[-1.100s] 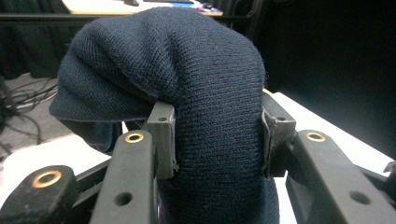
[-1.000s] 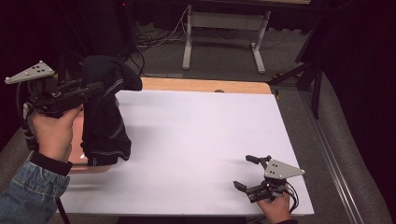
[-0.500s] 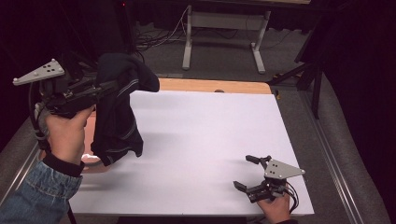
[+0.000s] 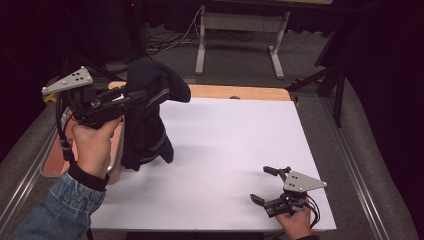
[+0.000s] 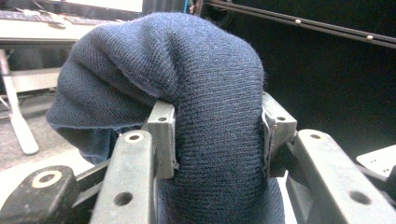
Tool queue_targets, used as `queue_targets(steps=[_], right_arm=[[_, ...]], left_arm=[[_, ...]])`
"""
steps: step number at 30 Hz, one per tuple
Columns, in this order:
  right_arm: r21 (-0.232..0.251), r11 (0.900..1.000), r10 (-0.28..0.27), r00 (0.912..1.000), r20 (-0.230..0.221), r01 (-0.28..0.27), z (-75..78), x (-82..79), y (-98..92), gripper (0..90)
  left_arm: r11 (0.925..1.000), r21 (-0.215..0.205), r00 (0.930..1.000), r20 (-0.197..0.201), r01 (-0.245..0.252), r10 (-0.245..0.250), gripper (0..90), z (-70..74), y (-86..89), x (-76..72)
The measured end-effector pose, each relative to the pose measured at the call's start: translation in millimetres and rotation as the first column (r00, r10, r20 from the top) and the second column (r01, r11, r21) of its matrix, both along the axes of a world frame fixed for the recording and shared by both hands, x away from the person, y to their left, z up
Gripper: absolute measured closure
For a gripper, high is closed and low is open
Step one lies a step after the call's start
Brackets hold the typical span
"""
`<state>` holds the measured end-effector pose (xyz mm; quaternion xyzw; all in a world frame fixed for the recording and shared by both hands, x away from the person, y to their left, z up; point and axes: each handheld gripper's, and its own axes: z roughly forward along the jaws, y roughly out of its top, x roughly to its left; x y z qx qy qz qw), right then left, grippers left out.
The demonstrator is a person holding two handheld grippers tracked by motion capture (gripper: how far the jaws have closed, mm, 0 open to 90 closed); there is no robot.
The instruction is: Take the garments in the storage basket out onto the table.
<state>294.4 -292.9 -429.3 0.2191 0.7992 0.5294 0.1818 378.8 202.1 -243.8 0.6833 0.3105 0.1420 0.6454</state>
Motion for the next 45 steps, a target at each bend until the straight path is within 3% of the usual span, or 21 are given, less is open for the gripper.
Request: queue_targets(steps=[14,26,30,38,45], right_arm=[[0.001,1.0,0.002,1.0,0.001,-0.002,0.1,-0.7,-1.2,3.2],[0.003,1.0,-0.001,1.0,-0.001,0.001,0.1,-1.4,-2.5,3.2],[0.003,1.0,-0.004,1.0,0.0,0.004,-0.1,-1.5,-3.3,3.2],[0.003,1.0,0.0,1.0,-0.003,0.0,-0.6,-1.0,-3.8,3.2],[0.004,1.0,0.001,1.0,-0.003,-0.001,-0.6,-1.0,-3.8,3.2]], left_arm=[[0.9984,-0.012,0.9984,-0.008,0.055,-0.055,58.4,-12.1,-33.7,8.6],[0.9984,-0.003,0.9984,-0.004,0.057,-0.057,58.3,-28.1,-59.5,22.3],[0.9989,0.005,0.9988,-0.013,0.047,-0.046,58.3,-36.3,-65.8,28.1],[0.9968,0.06,0.9986,-0.01,0.053,-0.053,58.1,-47.6,-78.9,30.8],[0.9945,0.083,0.9975,-0.036,0.064,-0.061,58.0,-59.7,-87.8,32.3]])
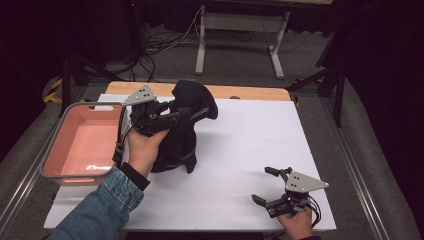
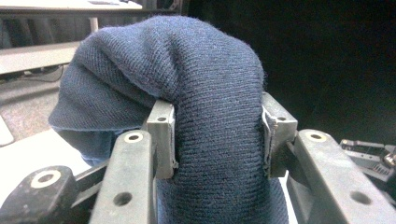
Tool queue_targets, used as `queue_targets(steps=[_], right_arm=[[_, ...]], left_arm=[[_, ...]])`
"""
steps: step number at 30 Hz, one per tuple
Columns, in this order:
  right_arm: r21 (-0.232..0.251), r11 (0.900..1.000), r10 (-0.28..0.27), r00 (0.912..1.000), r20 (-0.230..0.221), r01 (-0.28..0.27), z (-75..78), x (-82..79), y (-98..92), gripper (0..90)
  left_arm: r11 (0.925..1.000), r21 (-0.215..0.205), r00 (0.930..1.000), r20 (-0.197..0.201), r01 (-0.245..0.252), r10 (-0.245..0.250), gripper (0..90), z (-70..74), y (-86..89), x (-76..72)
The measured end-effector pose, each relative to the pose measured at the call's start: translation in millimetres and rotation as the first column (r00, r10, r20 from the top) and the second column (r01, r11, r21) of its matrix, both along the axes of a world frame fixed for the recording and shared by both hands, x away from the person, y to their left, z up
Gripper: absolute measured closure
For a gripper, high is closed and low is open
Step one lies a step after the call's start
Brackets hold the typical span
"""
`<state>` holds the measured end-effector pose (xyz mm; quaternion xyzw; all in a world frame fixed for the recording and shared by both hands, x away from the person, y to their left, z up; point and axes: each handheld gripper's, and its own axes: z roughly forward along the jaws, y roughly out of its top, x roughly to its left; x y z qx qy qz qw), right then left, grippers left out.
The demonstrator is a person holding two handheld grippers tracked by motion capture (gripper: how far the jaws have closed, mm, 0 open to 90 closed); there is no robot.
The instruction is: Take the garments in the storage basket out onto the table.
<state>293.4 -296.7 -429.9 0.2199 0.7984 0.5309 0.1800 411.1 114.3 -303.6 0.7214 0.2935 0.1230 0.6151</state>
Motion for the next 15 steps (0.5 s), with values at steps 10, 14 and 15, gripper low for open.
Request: queue_targets(steps=[10,14,15], right_arm=[[-0.001,1.0,0.001,1.0,-0.002,-0.001,-0.3,0.2,0.2,3.2],[-0.001,1.0,0.001,1.0,-0.003,-0.001,-0.2,0.0,0.1,3.2],[-0.002,1.0,0.001,1.0,-0.001,-0.001,0.1,0.0,0.0,3.2]], left_arm=[[0.9996,0.023,0.9998,-0.016,0.014,-0.013,58.0,-15.2,-10.0,0.6],[0.9983,0.049,0.9994,-0.01,0.033,-0.032,57.7,-22.6,-19.0,-2.9],[0.9979,0.051,0.9991,-0.015,0.039,-0.039,57.7,-24.9,-20.7,-3.6]])
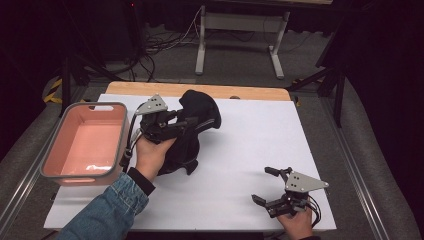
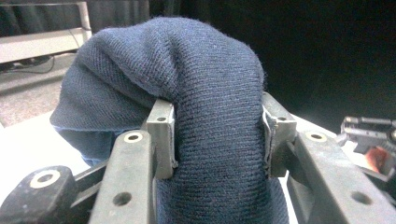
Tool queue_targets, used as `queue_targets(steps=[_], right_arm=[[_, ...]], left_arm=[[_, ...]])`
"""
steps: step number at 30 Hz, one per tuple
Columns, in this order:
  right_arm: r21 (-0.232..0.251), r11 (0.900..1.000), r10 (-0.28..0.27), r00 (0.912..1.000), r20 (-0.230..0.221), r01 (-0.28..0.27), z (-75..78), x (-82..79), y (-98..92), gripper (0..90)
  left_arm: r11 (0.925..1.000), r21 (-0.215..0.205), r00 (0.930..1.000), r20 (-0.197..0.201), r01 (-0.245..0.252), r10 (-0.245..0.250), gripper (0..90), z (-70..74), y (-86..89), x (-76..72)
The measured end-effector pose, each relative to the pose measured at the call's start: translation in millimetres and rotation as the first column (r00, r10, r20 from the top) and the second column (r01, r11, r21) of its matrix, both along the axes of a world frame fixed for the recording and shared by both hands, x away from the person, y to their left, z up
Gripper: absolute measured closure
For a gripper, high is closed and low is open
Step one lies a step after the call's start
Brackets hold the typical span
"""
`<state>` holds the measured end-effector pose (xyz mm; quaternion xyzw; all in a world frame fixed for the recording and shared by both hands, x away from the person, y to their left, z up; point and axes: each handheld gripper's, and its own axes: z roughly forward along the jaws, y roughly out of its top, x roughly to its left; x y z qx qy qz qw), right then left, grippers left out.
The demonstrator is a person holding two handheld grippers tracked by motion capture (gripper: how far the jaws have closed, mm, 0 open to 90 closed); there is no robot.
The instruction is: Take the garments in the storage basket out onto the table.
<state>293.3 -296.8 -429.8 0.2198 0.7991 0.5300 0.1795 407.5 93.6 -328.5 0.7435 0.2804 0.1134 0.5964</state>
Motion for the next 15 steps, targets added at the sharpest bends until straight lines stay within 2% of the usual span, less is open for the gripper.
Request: queue_targets(steps=[5,8,15], right_arm=[[0.006,1.0,-0.004,1.0,0.003,0.003,0.6,-0.3,-2.1,3.2],[0.004,1.0,-0.002,1.0,0.002,0.002,0.5,-0.2,-1.5,3.2],[0.006,1.0,-0.001,1.0,0.004,0.001,0.6,-0.3,-1.8,3.2]], left_arm=[[0.9996,-0.019,0.9991,-0.036,0.021,-0.022,57.5,-13.5,-7.7,-0.3],[0.9993,-0.015,0.9977,-0.059,0.033,-0.034,57.4,-21.9,-13.6,-0.4],[0.9985,-0.006,0.995,-0.084,0.054,-0.054,57.2,-32.8,-22.8,-1.4]])
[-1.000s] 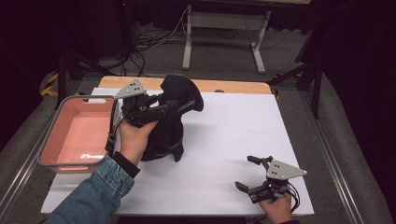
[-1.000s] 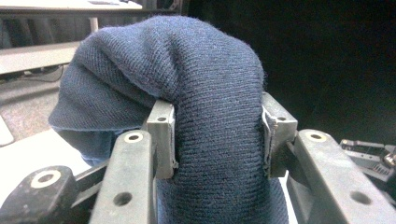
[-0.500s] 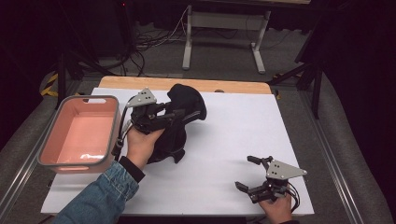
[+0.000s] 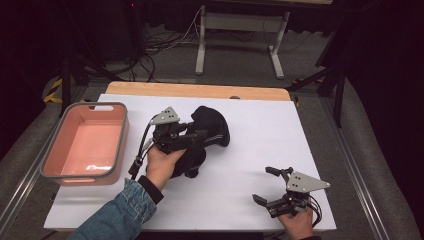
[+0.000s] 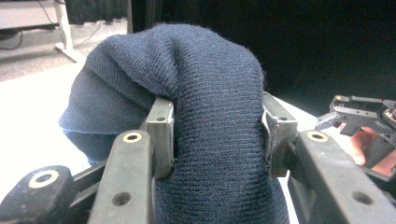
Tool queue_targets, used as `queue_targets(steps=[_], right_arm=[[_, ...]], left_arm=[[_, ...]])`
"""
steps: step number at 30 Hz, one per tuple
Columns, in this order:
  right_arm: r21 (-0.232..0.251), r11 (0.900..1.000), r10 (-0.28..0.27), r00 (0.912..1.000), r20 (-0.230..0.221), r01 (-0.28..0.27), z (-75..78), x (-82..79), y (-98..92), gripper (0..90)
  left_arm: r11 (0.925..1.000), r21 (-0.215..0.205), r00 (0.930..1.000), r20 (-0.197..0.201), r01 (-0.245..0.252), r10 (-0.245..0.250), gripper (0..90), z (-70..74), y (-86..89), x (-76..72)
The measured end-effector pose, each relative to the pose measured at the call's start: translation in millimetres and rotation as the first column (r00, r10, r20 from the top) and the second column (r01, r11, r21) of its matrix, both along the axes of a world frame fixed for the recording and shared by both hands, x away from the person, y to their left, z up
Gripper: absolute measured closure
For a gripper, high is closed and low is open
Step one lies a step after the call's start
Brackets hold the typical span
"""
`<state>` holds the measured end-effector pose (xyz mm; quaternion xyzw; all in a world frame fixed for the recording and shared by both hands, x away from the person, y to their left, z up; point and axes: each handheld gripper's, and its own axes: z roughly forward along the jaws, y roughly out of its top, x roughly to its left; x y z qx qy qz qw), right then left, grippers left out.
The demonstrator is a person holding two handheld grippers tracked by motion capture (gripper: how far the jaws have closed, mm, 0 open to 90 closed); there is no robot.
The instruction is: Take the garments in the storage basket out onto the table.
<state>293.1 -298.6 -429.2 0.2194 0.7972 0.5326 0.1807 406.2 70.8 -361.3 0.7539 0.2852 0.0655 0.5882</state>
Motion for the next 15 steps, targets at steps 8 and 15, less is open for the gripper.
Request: queue_targets(steps=[8,15], right_arm=[[0.002,1.0,-0.001,1.0,0.0,0.001,0.0,0.0,0.0,3.2],[0.007,1.0,-0.002,1.0,-0.002,0.002,0.4,-1.0,0.4,3.2]], left_arm=[[0.9998,0.014,0.9995,-0.025,0.017,-0.016,57.0,-10.3,-9.8,-0.8],[0.9985,0.047,0.9988,-0.042,0.028,-0.026,56.2,-20.1,-18.4,-1.4]])
